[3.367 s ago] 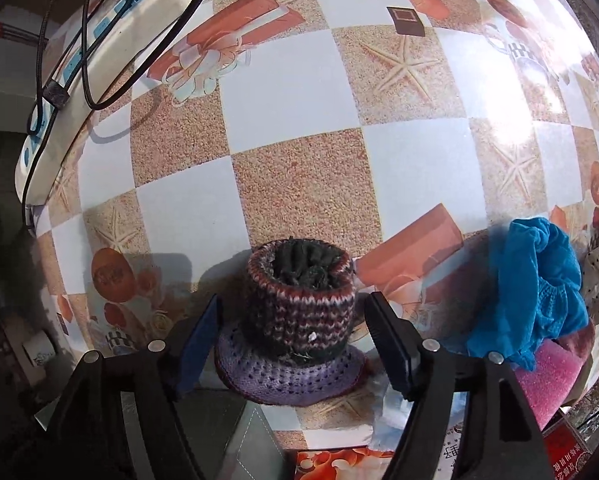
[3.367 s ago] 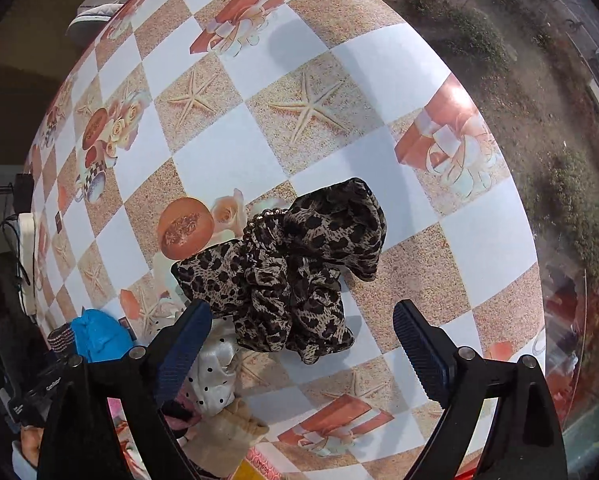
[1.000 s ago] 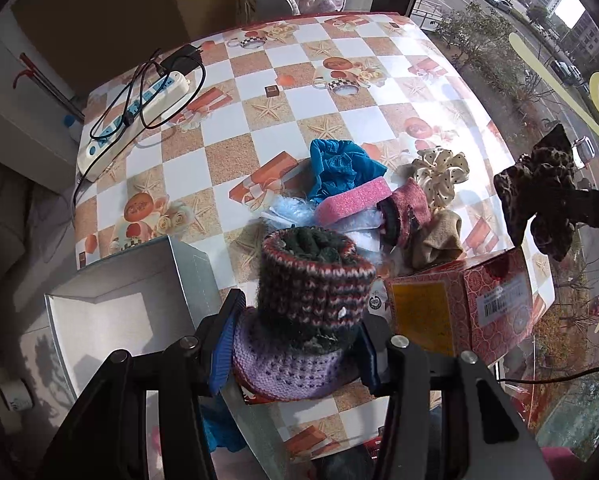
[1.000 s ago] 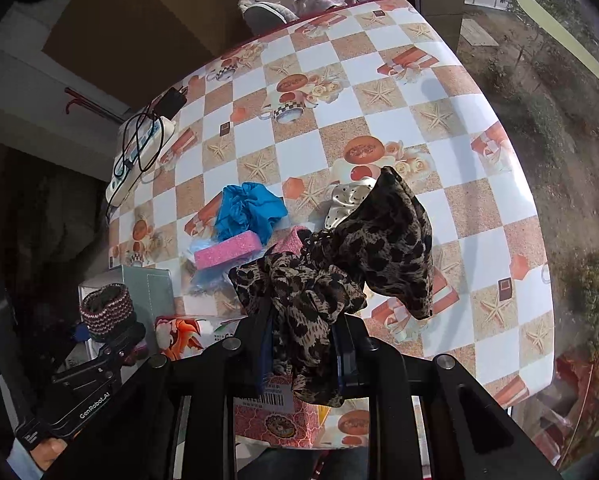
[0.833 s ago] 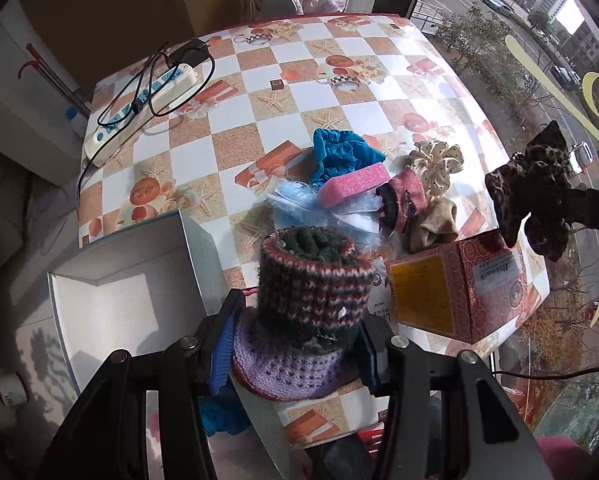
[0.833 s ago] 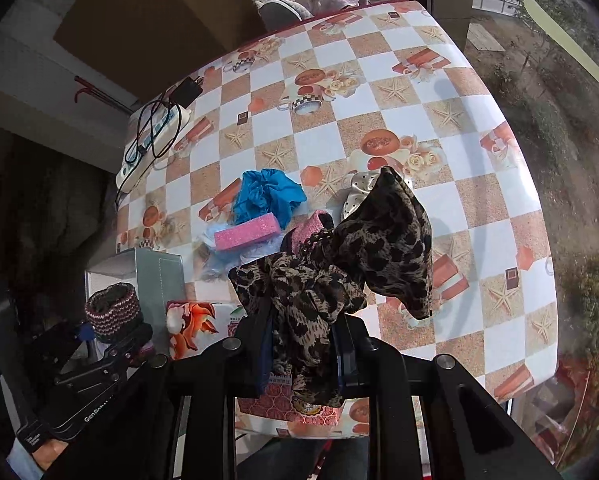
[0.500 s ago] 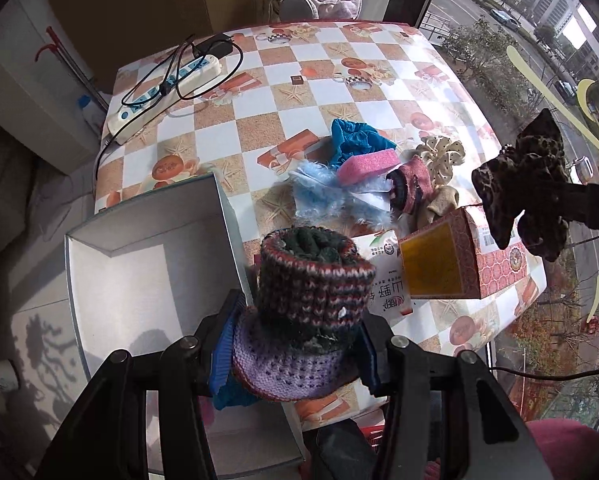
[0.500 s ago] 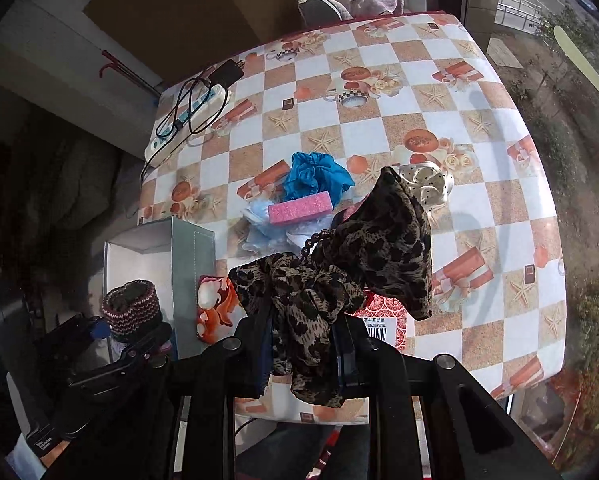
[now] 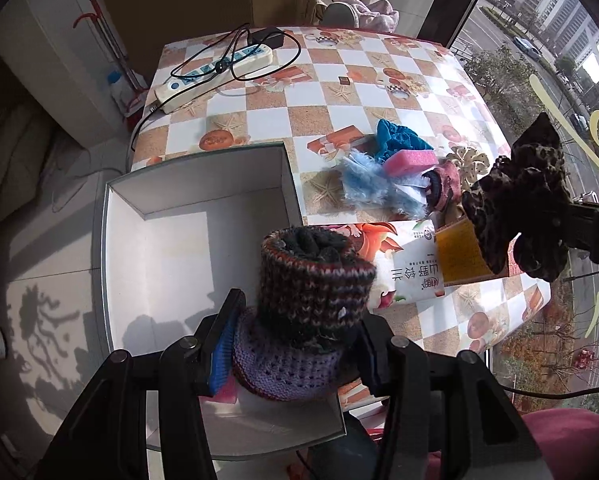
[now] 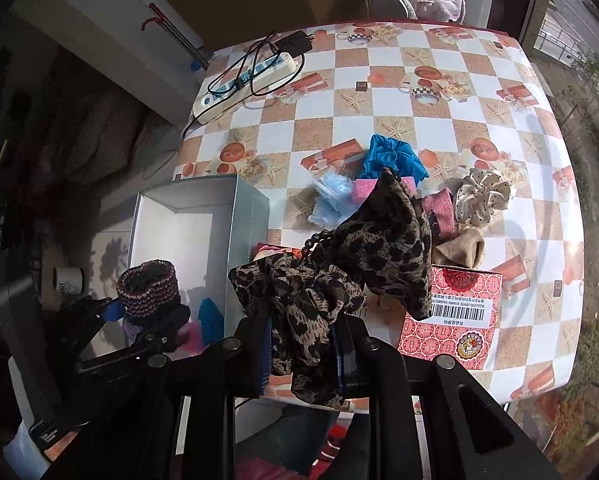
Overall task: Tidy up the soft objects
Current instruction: 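Lift and carry the knit hat in the left tool while the right tool carries the scrunchie to the box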
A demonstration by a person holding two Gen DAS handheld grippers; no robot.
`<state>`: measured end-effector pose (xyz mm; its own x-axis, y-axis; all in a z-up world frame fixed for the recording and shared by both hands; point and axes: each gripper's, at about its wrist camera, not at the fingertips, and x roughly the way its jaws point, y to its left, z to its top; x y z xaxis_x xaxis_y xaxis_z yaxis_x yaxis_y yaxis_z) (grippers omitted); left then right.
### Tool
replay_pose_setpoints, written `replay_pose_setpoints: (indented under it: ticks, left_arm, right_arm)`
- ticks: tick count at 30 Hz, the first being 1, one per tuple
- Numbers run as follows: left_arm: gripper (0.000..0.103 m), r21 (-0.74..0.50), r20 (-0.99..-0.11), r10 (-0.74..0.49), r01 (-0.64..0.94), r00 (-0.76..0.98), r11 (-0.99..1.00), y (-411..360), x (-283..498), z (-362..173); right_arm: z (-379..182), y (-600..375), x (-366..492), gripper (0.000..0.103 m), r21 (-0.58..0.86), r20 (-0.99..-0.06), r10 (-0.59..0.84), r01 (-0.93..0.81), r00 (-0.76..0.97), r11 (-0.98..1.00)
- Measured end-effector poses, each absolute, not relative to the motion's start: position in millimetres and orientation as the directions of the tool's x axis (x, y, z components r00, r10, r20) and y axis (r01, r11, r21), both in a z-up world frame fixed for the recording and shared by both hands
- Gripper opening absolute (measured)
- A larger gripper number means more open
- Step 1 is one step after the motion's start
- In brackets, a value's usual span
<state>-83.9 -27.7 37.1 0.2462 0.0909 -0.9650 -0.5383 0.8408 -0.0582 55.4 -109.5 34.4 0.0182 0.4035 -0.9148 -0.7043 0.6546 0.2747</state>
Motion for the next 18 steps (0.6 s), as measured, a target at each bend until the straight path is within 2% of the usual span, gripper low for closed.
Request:
replay_pose_setpoints:
  ticks: [18]
  left_arm:
    - [0.054,-0.075,-0.962,0.119,-0.654,0.247,0.753,0,-141,30]
  right_arm:
    - [33,-53,-3,0.025,0.225,-0.932,0.362,-0.828,-0.028,0.513]
